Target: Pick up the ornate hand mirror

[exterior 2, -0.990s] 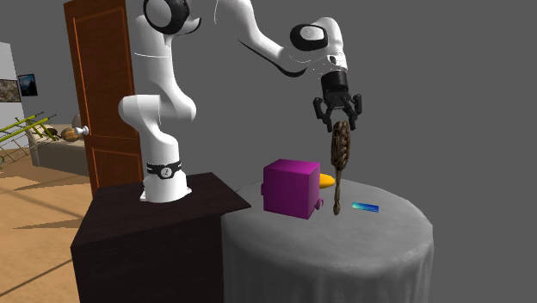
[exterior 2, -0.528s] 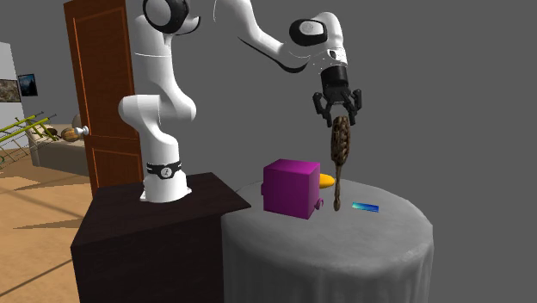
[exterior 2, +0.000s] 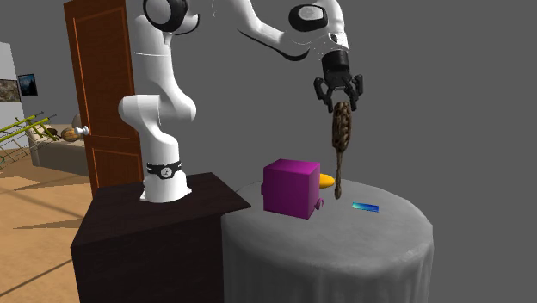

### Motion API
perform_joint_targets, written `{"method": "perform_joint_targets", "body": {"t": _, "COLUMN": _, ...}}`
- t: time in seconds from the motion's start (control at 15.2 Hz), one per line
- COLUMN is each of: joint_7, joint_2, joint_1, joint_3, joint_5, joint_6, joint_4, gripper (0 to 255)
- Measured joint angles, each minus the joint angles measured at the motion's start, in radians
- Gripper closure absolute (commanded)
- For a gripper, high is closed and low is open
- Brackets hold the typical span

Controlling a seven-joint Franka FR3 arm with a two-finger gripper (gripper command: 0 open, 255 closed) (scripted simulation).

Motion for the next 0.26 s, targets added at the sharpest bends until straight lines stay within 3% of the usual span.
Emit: {"method": "perform_joint_targets", "body": {"t": 0.26, "joint_7": -0.025, "joint_2": -0.014, "joint_1": -0.006, "joint_3": 0.011, "joint_5": 0.022, "joint_6": -0.036, "joint_4": 0.035, "gripper": 255}}
